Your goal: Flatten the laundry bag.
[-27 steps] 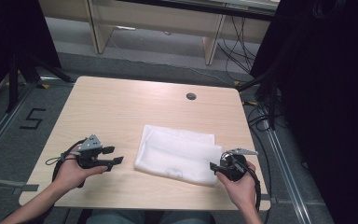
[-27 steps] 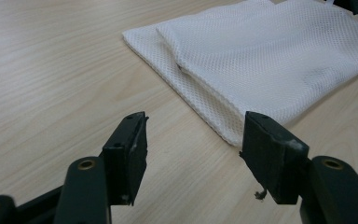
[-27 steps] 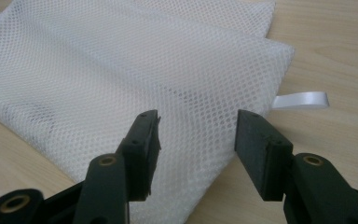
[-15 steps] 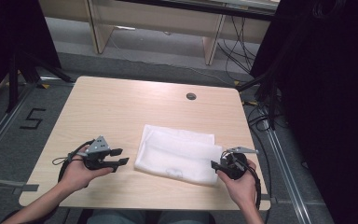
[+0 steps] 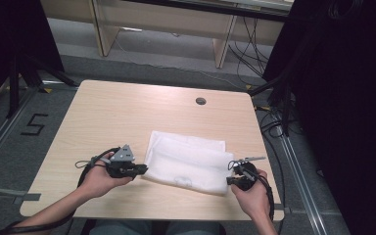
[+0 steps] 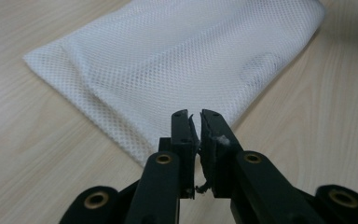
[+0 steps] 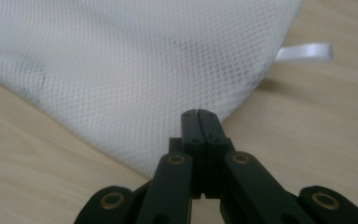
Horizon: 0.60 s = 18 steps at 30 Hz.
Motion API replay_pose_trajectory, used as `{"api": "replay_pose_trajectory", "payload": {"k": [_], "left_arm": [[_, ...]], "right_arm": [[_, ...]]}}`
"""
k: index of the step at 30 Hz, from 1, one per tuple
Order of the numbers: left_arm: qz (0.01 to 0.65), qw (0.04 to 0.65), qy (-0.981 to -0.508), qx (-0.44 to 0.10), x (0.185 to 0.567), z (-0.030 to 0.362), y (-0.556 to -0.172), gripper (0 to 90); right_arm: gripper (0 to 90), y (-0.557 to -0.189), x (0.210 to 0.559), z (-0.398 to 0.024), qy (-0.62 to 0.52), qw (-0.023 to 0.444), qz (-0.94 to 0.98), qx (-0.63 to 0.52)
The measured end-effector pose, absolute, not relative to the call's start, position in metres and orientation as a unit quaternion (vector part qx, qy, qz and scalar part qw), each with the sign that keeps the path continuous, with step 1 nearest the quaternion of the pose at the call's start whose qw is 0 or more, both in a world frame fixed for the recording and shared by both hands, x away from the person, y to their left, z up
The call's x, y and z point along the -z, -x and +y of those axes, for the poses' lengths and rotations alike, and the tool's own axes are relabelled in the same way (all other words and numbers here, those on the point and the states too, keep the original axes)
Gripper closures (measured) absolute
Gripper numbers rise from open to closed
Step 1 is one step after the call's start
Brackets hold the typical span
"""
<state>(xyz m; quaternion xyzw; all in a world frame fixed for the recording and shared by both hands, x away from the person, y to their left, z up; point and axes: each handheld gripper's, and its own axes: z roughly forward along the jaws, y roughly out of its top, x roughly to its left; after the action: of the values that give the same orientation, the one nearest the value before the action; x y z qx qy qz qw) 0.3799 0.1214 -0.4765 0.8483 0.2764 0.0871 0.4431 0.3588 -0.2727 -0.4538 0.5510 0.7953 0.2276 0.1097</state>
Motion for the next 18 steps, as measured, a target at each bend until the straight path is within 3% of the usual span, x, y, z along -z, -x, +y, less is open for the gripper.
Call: {"api": "replay_pose_trajectory", "payload": {"k": [9,18], "left_arm": [[0.261,0.391,-0.878,-0.088,0.494,0.098,-0.399,81.5],[0.269,0.357,-0.89,-0.093,0.502,0.105,-0.405,81.7]], "right_arm": [[90.0,-0.369,0.467,-0.259,-0.58,0.086,0.79,-0.182],[90.0,-0.387,0.475,-0.245,-0.57,0.087,0.799,-0.168]]}}
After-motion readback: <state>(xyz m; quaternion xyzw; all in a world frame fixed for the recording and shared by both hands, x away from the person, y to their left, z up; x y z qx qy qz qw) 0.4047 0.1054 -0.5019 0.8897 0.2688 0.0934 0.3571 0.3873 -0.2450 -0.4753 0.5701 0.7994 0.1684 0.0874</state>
